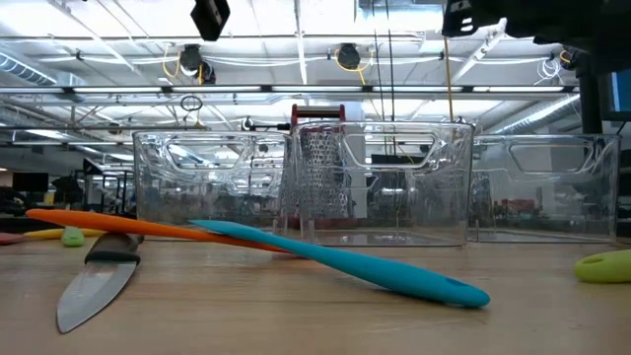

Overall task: Pick & Place Kitchen Items
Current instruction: Put the wooden serving spoon into the right transparent bin

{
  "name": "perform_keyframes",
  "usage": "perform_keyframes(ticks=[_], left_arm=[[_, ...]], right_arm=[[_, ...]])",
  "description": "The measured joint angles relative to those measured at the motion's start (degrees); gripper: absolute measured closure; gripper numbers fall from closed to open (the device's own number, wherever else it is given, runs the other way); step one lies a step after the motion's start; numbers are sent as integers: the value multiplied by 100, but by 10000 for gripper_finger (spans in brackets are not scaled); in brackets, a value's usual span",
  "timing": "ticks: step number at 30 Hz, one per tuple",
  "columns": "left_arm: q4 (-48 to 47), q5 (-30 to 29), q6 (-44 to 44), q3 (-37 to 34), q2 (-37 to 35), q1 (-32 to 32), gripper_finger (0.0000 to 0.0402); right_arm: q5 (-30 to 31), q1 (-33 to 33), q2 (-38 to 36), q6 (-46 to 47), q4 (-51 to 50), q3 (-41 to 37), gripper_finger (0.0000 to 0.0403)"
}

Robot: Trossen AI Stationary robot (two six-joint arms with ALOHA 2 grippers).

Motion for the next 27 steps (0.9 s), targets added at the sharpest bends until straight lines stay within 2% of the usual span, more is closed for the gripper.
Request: perform_keyframes(ticks=[7,11,14,18,27], left_arm=[[-33,-126,126,0,9,-62,375],[-122,-562,966,0,9,-205,375],[-227,-1190,1811,0,9,-440,375],[-305,-2369,2747,0,12,-813,375],[-287,-4320,3551,0,495,-1314,375]], right_arm=[[-7,0,140,-188,249,6,399],[-7,0,140,-188,242,8,399],[-7,0,138,-189,242,8,399],[-7,0,138,-334,242,8,399],[10,-3,138,-667,240,8,399]])
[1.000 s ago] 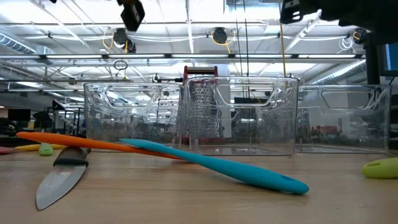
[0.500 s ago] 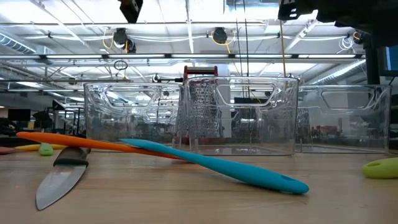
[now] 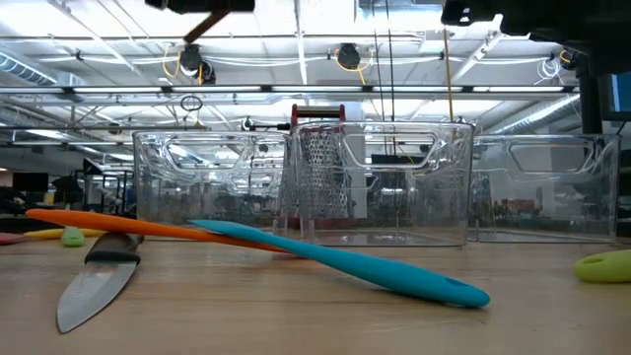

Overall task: Pick & Place Kitchen Items
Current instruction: Put the wooden serving spoon into the right transparent bin

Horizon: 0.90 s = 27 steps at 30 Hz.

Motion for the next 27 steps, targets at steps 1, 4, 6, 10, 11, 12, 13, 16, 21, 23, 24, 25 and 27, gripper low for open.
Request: perform_keyframes(ticks=[1,4,6,10,11,12,13,16,21,23,24,25,27], left_arm=[[-14,-192,32,0,65,-22,375],[72,-675,142,0,231,-53,375],[88,-860,194,0,314,-61,375],[126,-935,185,0,331,-61,375],[125,-937,183,0,330,-61,375],[124,-935,183,0,332,-61,375],[126,-936,184,0,332,-61,375],[150,-937,205,0,330,-61,375],[150,-937,181,0,331,-57,375],[157,-937,179,0,330,-57,375],[161,-937,179,0,330,-57,375],[161,-937,179,0,332,-57,375],[159,-937,155,0,330,-57,375]], right_arm=[[1,-2,0,-69,0,0,399],[9,-3,0,-360,0,0,399],[209,-1,0,-552,0,0,399],[1210,1,0,-120,-75,2,399],[1478,-3,0,91,-132,2,399],[1718,-14,0,265,-201,2,399],[1878,-30,-1,401,-289,2,399],[2135,-96,1,805,-582,2,399],[2504,-310,-2,1735,-803,2,399],[2506,-441,-2,2021,-832,2,399],[2495,-509,-2,2175,-849,2,399],[2493,-576,-2,2325,-860,2,399],[2493,-690,-1,2564,-866,2,399]])
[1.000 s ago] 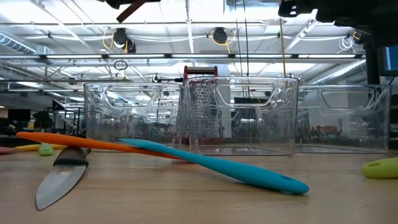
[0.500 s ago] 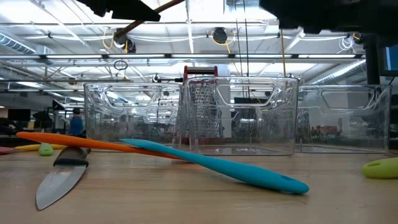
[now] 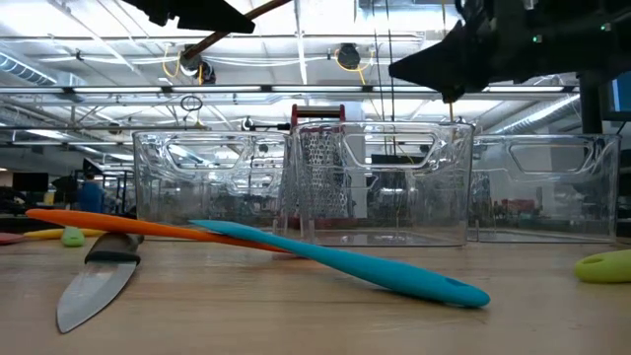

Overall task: Pick & Place Kitchen Items
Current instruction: Put the wooden serving spoon into the right transparent bin

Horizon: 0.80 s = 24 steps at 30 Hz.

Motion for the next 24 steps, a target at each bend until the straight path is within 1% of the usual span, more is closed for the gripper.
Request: perform_keyframes(ticks=[3,6,15,24], left_arm=[[0,0,-17,0,0,0,375],[2,0,-24,0,0,0,375],[1,0,-31,0,0,0,375],[0,0,-117,0,0,0,375]], right_arm=[[3,-139,-1,82,1,0,399],[14,-203,-1,-123,2,0,399],[6,-209,-1,-254,2,0,399],[-4,-210,-1,91,20,0,399]])
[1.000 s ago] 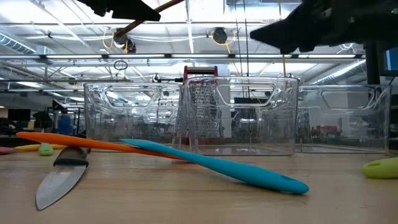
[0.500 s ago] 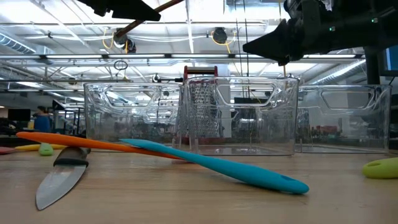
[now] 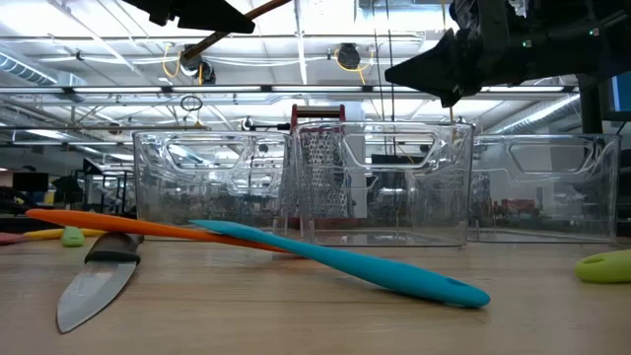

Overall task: Pick & Place Kitchen Items
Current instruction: Put the wooden serving spoon into the right transparent bin

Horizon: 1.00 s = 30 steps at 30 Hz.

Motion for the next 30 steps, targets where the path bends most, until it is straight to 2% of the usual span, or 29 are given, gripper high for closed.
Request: perform_keyframes(ticks=[7,12,24,30], left_arm=[[0,0,-3,0,0,0,375],[0,0,-3,0,0,0,375],[0,0,-26,0,0,0,375],[9,0,-27,0,0,0,375]], right_arm=[[-10,1,0,55,65,0,399],[-781,2,2,-74,178,0,399],[-763,11,2,211,242,-2,399],[-1487,-40,2,180,338,-2,399]])
